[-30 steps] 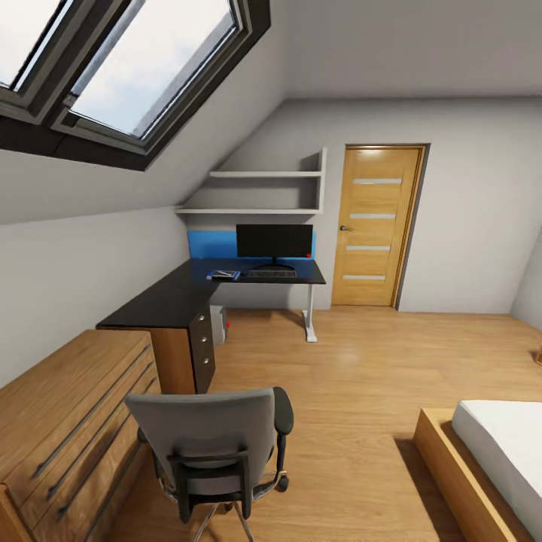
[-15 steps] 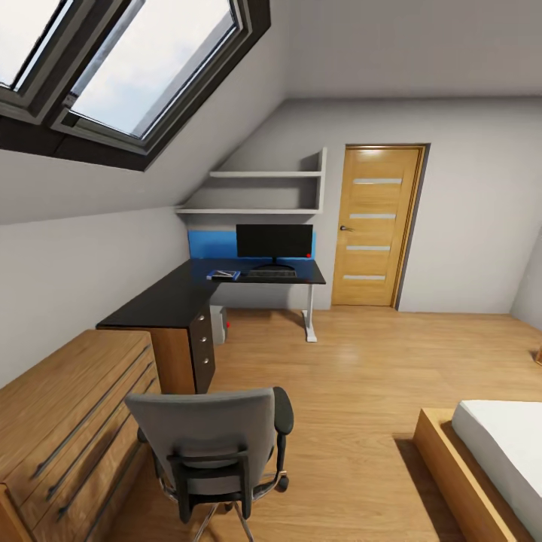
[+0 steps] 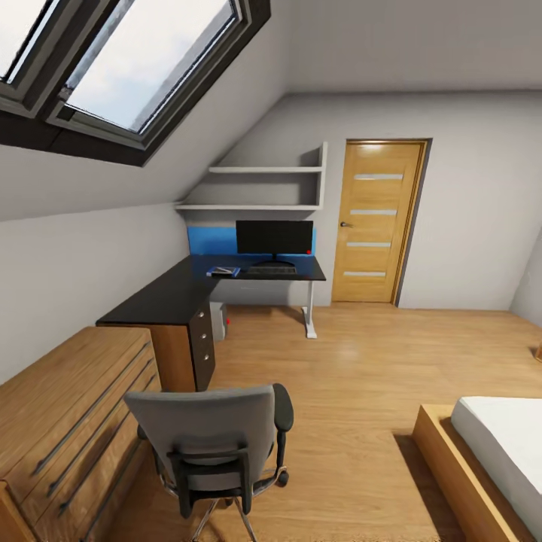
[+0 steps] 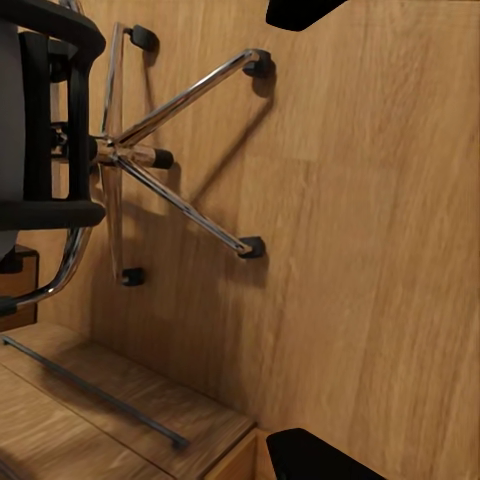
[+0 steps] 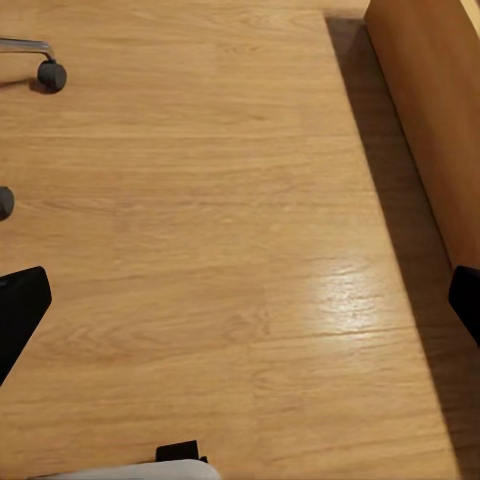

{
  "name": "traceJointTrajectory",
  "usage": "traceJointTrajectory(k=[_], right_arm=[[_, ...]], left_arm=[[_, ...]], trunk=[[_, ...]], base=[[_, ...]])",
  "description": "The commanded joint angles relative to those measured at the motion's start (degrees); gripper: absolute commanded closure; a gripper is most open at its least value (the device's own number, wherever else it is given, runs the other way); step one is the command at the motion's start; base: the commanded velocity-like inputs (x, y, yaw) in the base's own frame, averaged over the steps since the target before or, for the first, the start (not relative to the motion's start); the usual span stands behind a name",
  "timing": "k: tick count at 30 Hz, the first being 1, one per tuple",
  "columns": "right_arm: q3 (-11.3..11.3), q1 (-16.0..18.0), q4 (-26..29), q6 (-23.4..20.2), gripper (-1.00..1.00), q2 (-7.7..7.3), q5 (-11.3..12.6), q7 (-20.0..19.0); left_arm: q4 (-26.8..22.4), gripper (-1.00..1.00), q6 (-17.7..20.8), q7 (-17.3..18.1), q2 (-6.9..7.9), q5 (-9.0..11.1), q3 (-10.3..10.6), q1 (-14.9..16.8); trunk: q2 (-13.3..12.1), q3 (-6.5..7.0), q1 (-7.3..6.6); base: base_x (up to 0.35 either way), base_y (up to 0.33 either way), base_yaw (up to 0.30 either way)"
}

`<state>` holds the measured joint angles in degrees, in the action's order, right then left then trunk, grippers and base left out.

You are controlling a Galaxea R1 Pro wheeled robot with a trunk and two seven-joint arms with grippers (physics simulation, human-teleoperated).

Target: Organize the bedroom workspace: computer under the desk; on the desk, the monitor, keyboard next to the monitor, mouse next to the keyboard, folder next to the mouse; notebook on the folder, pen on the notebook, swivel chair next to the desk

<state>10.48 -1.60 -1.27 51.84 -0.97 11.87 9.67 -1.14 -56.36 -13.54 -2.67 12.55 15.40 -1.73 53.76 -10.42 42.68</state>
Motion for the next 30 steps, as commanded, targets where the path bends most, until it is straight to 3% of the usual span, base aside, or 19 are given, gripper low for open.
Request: traceJointTrajectory(k=[1, 11, 24, 30], right_arm=[[0.51, 0.02, -0.05, 0.19, -1.00, 0.00, 0.43, 0.09], [0.51, 0.02, -0.05, 0.19, -1.00, 0.00, 0.43, 0.09], [0.51, 0.02, -0.05, 0.19, -1.00, 0.00, 0.43, 0.09], [0.52, 0.02, -0.05, 0.19, -1.00, 0.00, 0.43, 0.09]], left_arm=[[-0.09, -1.00, -0.07, -0.17, 0.01, 0.46, 0.51, -0.02], [-0.09, -1.00, -0.08, -0.17, 0.03, 0.46, 0.51, -0.02], [-0.09, -1.00, -0.08, -0.14, 0.03, 0.46, 0.51, -0.02], [-0.09, -1.00, -0.07, -0.02, 0.03, 0.46, 0.51, -0.02]], trunk=[[0.05, -0.14, 0.01], [0.05, -1.04, 0.01], [0.05, -2.21, 0.01], [0.05, -2.76, 0.01]], base=[[0.000, 0.000, 0.000], [0.000, 0.042, 0.000], [0.000, 0.292, 0.000], [0.000, 0.113, -0.006]])
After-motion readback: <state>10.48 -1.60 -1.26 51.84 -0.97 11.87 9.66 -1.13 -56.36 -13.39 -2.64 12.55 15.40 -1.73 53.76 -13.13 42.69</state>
